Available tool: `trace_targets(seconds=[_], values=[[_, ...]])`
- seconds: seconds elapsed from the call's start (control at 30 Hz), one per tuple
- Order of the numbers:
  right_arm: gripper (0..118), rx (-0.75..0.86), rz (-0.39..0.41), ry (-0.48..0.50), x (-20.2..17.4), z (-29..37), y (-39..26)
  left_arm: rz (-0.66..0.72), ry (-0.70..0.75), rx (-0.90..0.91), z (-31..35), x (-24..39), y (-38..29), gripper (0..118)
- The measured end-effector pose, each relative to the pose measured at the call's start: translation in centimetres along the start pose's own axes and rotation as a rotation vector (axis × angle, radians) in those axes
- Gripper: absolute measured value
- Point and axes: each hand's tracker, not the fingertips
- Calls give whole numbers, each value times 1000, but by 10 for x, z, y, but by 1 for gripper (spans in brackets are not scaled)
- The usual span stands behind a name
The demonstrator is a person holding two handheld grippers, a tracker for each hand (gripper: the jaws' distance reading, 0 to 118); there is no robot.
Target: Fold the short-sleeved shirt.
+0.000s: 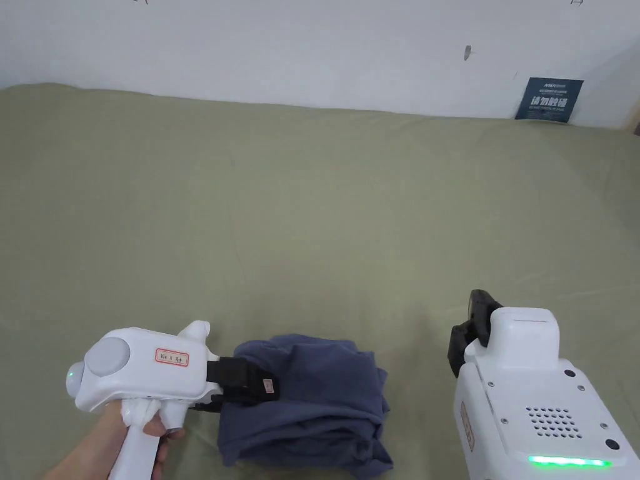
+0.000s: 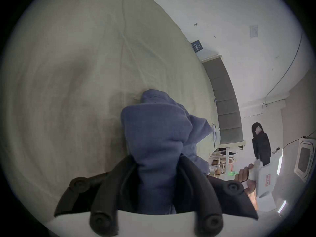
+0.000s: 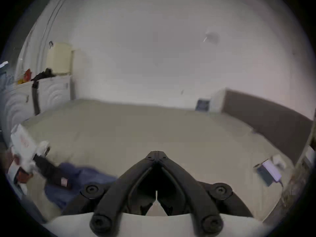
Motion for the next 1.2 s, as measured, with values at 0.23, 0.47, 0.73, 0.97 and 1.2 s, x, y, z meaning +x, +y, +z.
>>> trace_targets(seconds=[0.23,0.47,0.73,0.97,1.2], values=[[0,-24,-4,32,-1,-2,3,-43,19,-10,12,13,3,27],[0,-19,0,102,-27,-5,9,-84,95,8,63,6,9,27],[0,-16,7,265,-110,-19,19,-68,223,62,178,-47,32,27],[0,-27,5,435,-226,-38,27,-53,389,107,285,-108,67,27],[0,-48,18,598,-330,-56,29,-68,499,87,342,-157,105,27]])
